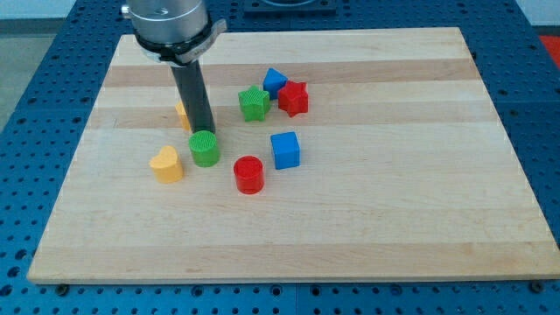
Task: Move red star to the top right of the yellow heart
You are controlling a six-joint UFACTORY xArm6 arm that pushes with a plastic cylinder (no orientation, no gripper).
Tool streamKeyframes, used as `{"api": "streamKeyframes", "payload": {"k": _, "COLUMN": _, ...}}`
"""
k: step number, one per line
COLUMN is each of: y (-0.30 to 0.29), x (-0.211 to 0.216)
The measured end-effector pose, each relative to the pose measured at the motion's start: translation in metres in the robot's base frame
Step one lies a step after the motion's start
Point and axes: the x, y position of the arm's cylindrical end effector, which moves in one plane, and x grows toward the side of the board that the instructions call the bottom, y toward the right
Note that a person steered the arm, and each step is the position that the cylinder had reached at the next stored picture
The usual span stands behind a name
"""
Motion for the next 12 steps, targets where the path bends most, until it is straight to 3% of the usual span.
{"api": "streamKeyframes", "payload": {"k": 3, "y": 0.184, "x": 0.002}}
{"api": "streamKeyframes", "payload": {"k": 4, "y": 0.246, "x": -0.030}}
{"api": "streamKeyframes", "payload": {"k": 5, "y": 0.260, "x": -0.080}}
{"api": "streamKeyframes", "payload": {"k": 6, "y": 0.236, "x": -0.088}}
{"api": "streamKeyframes", "payload": {"k": 7, "y": 0.171, "x": -0.080}}
{"api": "streamKeyframes", "payload": {"k": 9, "y": 0.008, "x": -0.022}}
{"api": "streamKeyframes", "payload": {"k": 10, "y": -0.041, "x": -0.009}}
{"api": "streamKeyframes", "payload": {"k": 11, "y": -0.032, "x": -0.008}}
{"api": "streamKeyframes", "payload": {"k": 12, "y": 0.025, "x": -0.016}}
